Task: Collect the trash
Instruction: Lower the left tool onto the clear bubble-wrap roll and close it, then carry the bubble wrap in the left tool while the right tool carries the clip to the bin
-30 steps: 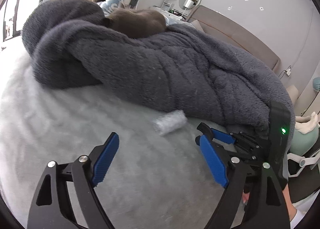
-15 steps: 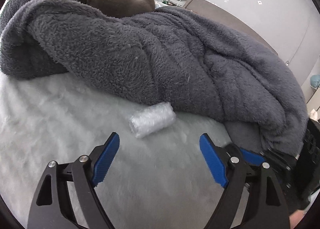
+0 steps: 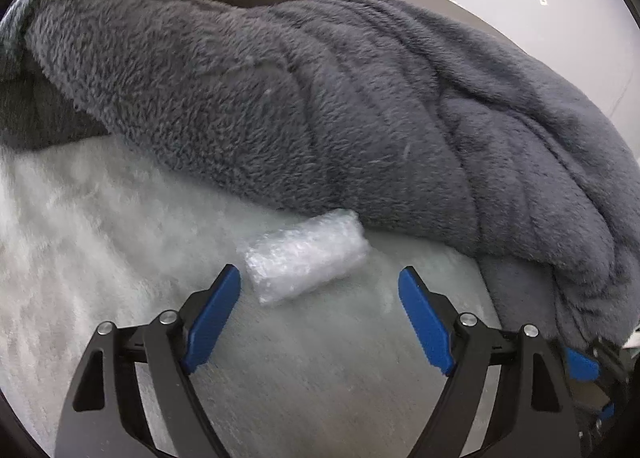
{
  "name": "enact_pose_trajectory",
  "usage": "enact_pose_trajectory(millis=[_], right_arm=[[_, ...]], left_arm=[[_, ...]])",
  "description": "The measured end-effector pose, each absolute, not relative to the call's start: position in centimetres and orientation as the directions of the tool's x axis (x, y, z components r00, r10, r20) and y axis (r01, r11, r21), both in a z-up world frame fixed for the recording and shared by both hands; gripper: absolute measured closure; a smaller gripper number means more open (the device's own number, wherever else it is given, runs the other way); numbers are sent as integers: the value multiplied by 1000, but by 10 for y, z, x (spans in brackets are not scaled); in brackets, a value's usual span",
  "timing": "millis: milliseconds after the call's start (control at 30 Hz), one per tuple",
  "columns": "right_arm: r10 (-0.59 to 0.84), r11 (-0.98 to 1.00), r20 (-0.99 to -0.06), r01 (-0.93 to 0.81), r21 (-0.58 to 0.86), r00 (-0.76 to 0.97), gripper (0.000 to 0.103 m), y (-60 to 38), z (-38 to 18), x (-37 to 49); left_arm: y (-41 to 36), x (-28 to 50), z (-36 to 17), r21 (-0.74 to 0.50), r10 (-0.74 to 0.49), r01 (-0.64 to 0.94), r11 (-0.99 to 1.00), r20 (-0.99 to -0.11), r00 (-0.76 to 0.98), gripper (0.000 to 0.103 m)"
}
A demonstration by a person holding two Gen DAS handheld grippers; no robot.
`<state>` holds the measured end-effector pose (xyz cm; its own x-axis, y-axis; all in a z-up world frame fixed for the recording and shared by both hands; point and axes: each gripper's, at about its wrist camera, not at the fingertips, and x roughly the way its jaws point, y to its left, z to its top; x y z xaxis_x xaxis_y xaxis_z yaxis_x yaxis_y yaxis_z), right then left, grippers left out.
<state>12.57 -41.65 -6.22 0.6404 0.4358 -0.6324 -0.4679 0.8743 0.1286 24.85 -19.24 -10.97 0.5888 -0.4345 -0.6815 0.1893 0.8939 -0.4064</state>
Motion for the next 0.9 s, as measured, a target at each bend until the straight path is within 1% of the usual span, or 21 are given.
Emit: enact_pose_trajectory(millis=[67, 200, 300, 367, 433, 567, 767, 900], right_arm=[[471, 855, -635, -494, 159, 612, 64, -418, -63, 125], [491, 839, -645, -518, 168, 586, 64, -418, -65, 121], [494, 831, -656, -533, 162, 571, 64, -418, -69, 114], [490, 829, -667, -538, 155, 562, 64, -418, -71, 112], [488, 827, -673, -541, 154, 556, 64, -417, -73, 115], [474, 828, -695, -541, 144, 541, 64, -413, -79, 118], [467, 824, -718, -548, 143, 515, 64, -401, -85, 122], [489, 817, -708, -553, 167, 509, 64, -392, -78, 119]], left_arm=[[-193, 251, -111, -407, -431, 181, 895, -686, 586, 21], [-198, 256, -113, -398, -425, 182, 899, -698, 576, 22], [-203, 262, -113, -390, -420, 180, 903, -711, 564, 27], [-205, 266, -115, -393, -422, 179, 902, -714, 558, 34], [-207, 271, -116, -400, -428, 179, 899, -714, 554, 35], [-202, 272, -114, -424, -449, 182, 887, -701, 555, 41], [-182, 249, -93, -405, -456, 224, 886, -679, 576, 41], [-170, 216, -69, -319, -416, 268, 909, -654, 632, 41]])
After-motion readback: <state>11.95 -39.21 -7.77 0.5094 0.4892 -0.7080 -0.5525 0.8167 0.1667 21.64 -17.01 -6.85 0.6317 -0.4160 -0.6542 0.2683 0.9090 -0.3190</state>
